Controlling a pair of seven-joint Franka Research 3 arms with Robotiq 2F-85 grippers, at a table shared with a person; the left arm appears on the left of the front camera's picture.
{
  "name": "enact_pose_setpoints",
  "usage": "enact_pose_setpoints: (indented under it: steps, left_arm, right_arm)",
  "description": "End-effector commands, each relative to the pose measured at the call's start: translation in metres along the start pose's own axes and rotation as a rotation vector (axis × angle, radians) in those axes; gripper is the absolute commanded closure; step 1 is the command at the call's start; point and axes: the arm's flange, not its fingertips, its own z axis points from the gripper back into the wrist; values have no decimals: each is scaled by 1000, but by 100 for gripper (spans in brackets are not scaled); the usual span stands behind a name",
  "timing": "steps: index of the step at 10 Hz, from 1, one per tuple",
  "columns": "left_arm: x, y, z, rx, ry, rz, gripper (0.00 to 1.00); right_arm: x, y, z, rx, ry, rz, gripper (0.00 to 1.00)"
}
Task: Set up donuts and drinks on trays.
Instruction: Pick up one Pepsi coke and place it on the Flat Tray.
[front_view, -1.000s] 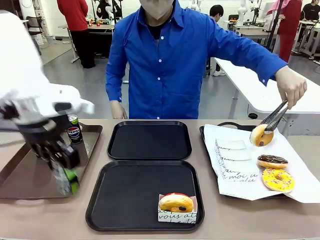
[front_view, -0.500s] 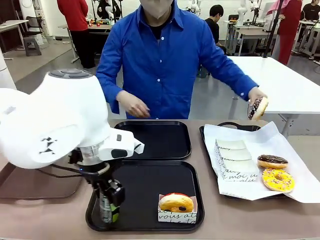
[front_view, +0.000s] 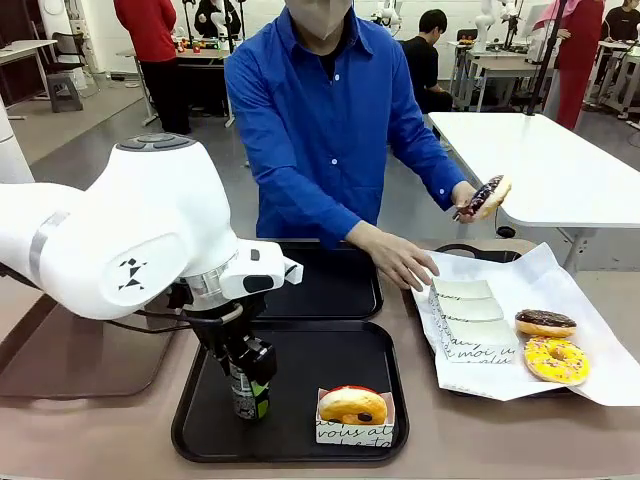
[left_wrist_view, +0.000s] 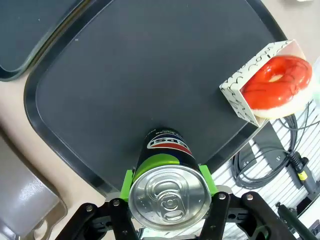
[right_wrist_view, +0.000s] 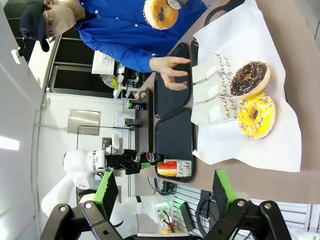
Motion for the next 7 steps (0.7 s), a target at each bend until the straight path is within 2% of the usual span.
enact_pose_setpoints:
  steps: [1,4,7]
  left_arm:
    - [8,1,-4,-37,-17,-14,0]
    - [5,5,-2,-36,-32,-5,0]
    - [-15,8,26,-71,-33,40,0]
  right_arm:
    - [3,0,1,26,-9,17,0]
    - [3,0,1,26,-9,17,0]
    - [3,0,1,26,-9,17,0]
